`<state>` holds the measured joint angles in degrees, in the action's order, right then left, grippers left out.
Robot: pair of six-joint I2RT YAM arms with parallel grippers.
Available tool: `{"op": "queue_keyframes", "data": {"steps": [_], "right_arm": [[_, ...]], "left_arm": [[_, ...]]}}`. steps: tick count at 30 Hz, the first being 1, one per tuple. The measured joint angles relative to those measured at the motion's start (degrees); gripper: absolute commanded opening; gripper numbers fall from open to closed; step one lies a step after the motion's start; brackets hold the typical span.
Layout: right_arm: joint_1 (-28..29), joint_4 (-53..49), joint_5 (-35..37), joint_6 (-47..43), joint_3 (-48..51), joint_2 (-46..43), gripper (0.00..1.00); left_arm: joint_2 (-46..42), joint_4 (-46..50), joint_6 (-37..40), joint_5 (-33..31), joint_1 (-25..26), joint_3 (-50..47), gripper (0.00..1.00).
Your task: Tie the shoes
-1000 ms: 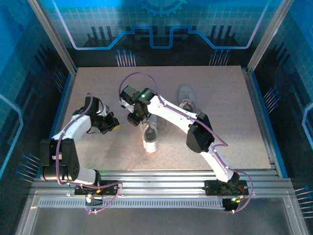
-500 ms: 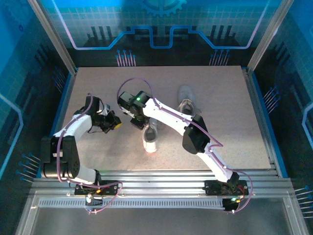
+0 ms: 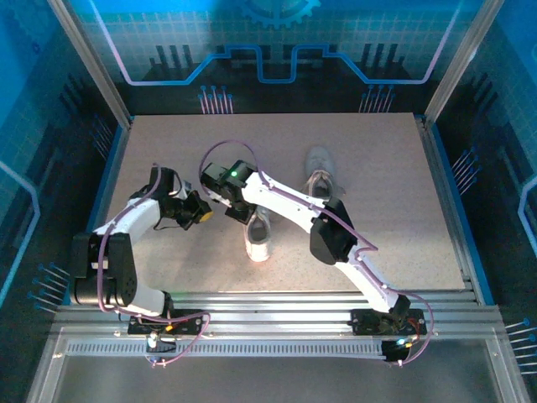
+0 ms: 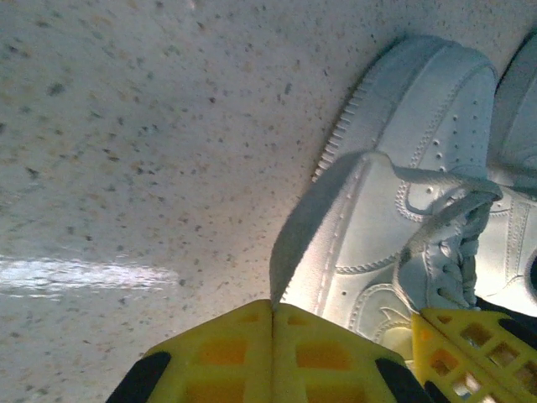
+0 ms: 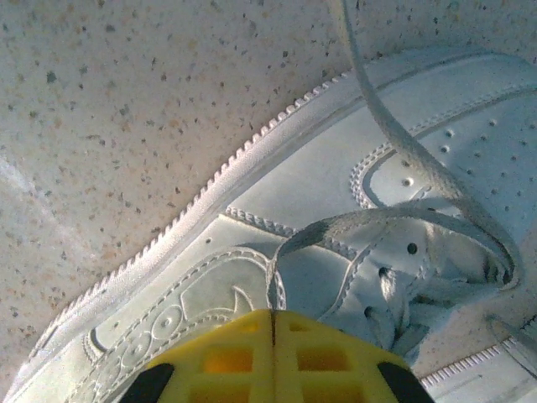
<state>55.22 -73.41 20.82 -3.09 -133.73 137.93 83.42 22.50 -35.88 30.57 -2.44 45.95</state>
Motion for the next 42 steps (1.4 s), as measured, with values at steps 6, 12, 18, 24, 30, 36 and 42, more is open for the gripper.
{"op": "queue_keyframes", "data": {"steps": [6, 12, 18, 24, 30, 36, 42], "right_arm": [[-0.5, 8.5, -1.4, 1.6, 11.6, -7.6, 0.00], [-2.8, 18.9, -6.4, 6.4, 25.7, -17.2, 0.00], [-5.8, 28.6, -12.6, 12.1, 36.2, -23.9, 0.00], [-6.6, 34.1, -15.5, 15.4, 40.7, -26.0, 0.00], [-7.5, 39.1, -16.9, 18.5, 45.8, -28.8, 0.00], [-7.9, 43.0, -17.1, 21.0, 49.1, -31.1, 0.00], [-8.0, 45.5, -18.3, 22.5, 51.2, -31.8, 0.00]], "left_arm": [[-1.2, -3.7, -7.5, -1.2, 5.7, 0.0, 0.00], [-2.2, -9.5, -16.3, -4.5, 10.4, 0.0, 0.00], [-2.1, -15.1, -25.8, -8.6, 14.3, -0.1, 0.00], [-1.6, -18.6, -31.8, -11.6, 19.0, -0.2, 0.00], [-1.3, -22.3, -37.7, -13.9, 21.2, -3.6, 0.00], [-0.5, -24.9, -42.9, -15.2, 21.4, -8.2, 0.00], [1.0, -29.7, -47.1, -15.4, 22.9, -8.5, 0.00]]}}
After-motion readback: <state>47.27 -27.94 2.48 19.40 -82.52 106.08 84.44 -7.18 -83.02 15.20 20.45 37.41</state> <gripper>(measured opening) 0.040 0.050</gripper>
